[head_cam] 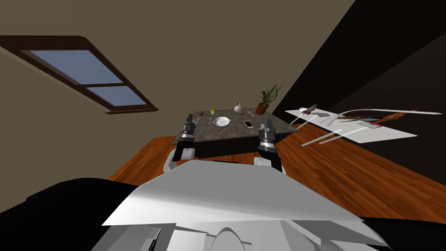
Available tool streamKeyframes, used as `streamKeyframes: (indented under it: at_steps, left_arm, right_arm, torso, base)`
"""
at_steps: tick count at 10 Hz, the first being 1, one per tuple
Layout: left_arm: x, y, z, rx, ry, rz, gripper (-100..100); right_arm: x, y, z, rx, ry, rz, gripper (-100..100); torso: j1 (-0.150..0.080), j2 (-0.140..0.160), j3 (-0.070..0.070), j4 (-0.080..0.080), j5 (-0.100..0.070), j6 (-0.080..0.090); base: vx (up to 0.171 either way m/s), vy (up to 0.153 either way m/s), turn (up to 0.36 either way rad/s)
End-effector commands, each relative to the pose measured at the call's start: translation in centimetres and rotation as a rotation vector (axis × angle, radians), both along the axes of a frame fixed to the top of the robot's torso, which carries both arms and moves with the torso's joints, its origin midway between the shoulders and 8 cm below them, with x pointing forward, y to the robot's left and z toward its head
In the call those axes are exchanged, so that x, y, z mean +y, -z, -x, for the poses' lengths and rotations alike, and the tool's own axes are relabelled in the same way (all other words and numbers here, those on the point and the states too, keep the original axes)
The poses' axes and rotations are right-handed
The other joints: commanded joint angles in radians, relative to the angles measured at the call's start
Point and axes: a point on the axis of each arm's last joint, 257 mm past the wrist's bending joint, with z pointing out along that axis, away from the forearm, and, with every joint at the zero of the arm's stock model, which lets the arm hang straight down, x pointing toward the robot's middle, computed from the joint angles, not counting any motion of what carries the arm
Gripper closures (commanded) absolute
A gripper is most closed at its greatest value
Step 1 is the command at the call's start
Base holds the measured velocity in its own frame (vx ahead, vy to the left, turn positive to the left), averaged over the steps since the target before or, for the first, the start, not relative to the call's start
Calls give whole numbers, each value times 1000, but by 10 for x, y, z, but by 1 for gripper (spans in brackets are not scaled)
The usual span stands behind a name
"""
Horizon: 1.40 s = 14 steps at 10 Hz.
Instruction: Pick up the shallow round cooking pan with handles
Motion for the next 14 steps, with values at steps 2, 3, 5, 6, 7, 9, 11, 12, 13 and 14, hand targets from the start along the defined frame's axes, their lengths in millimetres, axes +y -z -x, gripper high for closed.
streamKeyframes:
  at_steps: [2, 3, 5, 6, 7, 9, 11, 12, 13, 14]
  left_arm:
    - [7, 11, -17, 61, 17, 44, -100]
    - [10, 16, -24, 85, 23, 63, -100]
    - [15, 25, -36, 128, 36, 100, -100]
    - [15, 27, -37, 137, 33, 101, -100]
    - [18, 33, -44, 166, 37, 121, -100]
    - [22, 39, -51, 196, 39, 141, -100]
    - [29, 50, -65, 247, 43, 178, -100]
    - [29, 54, -66, 262, 39, 180, -100]
    - [34, 61, -73, 294, 37, 199, -100]
    - [39, 67, -80, 319, 34, 216, -100]
  right_arm:
    - [0, 0, 0, 0, 0, 0, 0]
    - [0, 0, 0, 0, 0, 0, 0]
    - [0, 0, 0, 0, 0, 0, 0]
    - [0, 0, 0, 0, 0, 0, 0]
    - [0, 0, 0, 0, 0, 0, 0]
    - [0, 0, 0, 0, 0, 0, 0]
    - [0, 0, 0, 0, 0, 0, 0]
    - [0, 0, 0, 0, 0, 0, 0]
    - [0, 0, 0, 0, 0, 0, 0]
    - [0, 0, 0, 0, 0, 0, 0]
  torso:
    - [2, 0, 0, 0, 0, 0]
    - [2, -1, 0, 0, 0, 0]
    - [2, 1, 0, 0, 0, 0]
    - [2, 0, 0, 0, 0, 0]
    - [1, -3, -2, 0, 0, -1]
    - [0, -4, -2, -1, 0, 0]
    - [0, -6, -3, -1, 0, 0]
    - [0, -5, -3, -1, 0, 0]
    - [0, -6, -3, -1, 0, -1]
    - [0, -7, -4, -1, 0, 0]
  base:
    - [-132, 52, -188]
    - [-141, 37, -172]
    - [-148, 45, -194]
    - [-80, 19, -74]
    - [-73, -1, -99]
    - [-75, 14, -160]
    - [-73, 6, -165]
    - [-62, 7, -70]
    - [-46, -2, -137]
    - [-54, -3, -251]
